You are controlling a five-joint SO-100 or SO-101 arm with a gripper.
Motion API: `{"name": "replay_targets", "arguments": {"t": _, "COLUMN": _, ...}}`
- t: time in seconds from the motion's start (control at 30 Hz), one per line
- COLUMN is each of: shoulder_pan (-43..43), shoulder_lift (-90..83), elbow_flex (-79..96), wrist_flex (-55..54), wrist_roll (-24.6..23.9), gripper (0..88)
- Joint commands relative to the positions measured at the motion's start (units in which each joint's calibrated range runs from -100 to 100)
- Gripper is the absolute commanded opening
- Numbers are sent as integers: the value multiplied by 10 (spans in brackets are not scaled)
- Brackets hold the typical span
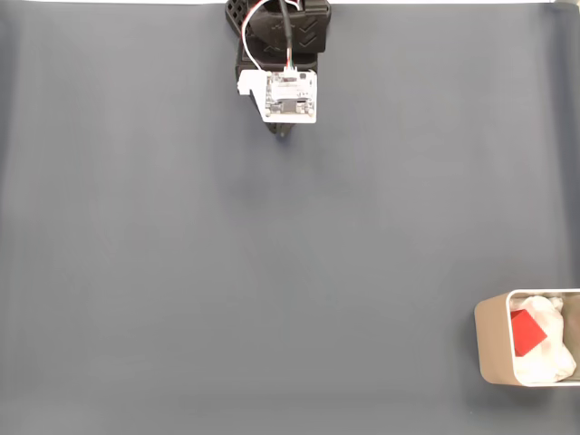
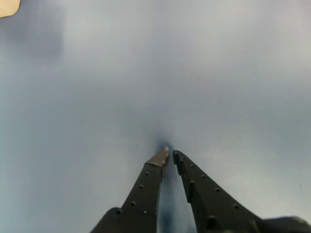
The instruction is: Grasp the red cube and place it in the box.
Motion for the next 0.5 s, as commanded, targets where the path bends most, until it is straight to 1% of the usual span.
{"name": "replay_targets", "arguments": {"t": 0.0, "shoulder_pan": -5, "shoulder_lift": 0, "elbow_flex": 5, "wrist_flex": 14, "wrist_roll": -3, "gripper": 0}}
{"name": "replay_targets", "arguments": {"t": 0.47, "shoulder_pan": -2, "shoulder_lift": 0, "elbow_flex": 5, "wrist_flex": 15, "wrist_roll": 3, "gripper": 0}}
